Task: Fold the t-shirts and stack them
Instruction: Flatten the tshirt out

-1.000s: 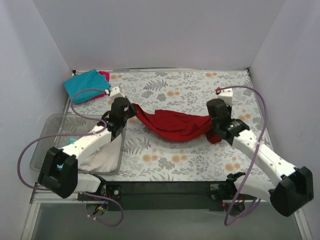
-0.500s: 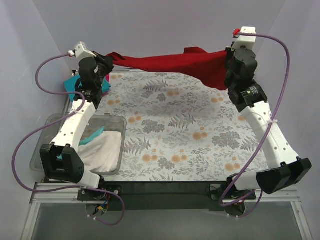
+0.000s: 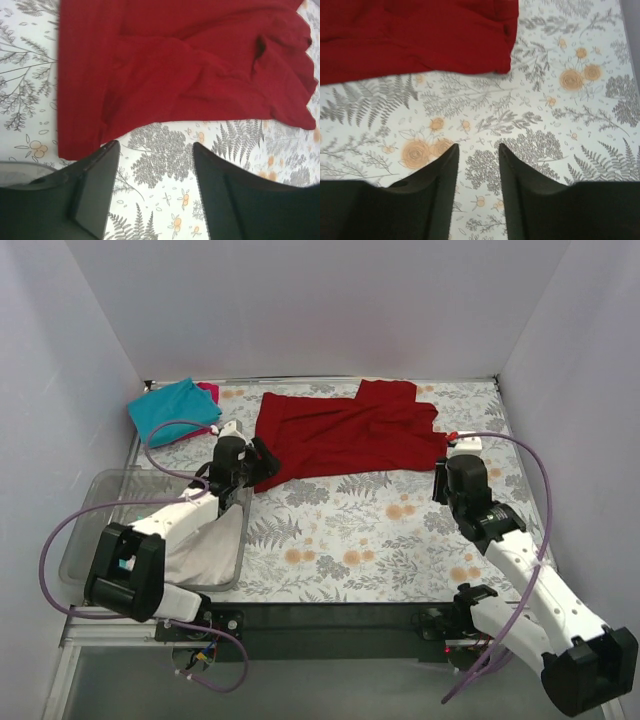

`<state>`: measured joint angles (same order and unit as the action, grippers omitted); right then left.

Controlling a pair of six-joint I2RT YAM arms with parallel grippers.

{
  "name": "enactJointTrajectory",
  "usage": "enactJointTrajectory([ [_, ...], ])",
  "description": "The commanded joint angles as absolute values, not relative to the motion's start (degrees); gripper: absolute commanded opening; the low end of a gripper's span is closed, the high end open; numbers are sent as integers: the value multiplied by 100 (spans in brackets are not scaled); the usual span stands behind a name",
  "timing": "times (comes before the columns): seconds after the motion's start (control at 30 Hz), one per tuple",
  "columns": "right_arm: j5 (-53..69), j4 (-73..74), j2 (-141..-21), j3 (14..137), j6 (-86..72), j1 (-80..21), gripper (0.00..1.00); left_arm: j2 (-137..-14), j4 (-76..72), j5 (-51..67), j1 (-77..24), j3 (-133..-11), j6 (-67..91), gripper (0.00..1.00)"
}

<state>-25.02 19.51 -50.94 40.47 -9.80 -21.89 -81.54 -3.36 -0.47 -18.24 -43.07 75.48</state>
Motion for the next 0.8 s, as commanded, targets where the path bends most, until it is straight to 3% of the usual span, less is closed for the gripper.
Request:
enactJointTrajectory([
  [0.0,-2152,1407,-4720,4149,-1266,-2232,36,-7586,-228,-622,-2161,-4183,7488,65],
  [0.07,-2145,1224,-4868,4157,-1187,-2232,41,-7620,-368,-702,-2267,-4271,7506,70],
  [0.27,-1513,309,-6306,4411,-976,-2224,43,-8717,-450,-712,-2391,-5393,7225,72],
  [0.47,-1362,-183,-8108,5632,-677,-2189,42,-10166,-632,-1028,-2566,-6186,6908,72],
  [0.77,-888,-273,-10745,7775,-483,-1706,40,-11126,-817,-1020,-2725,-7031,6636,72],
])
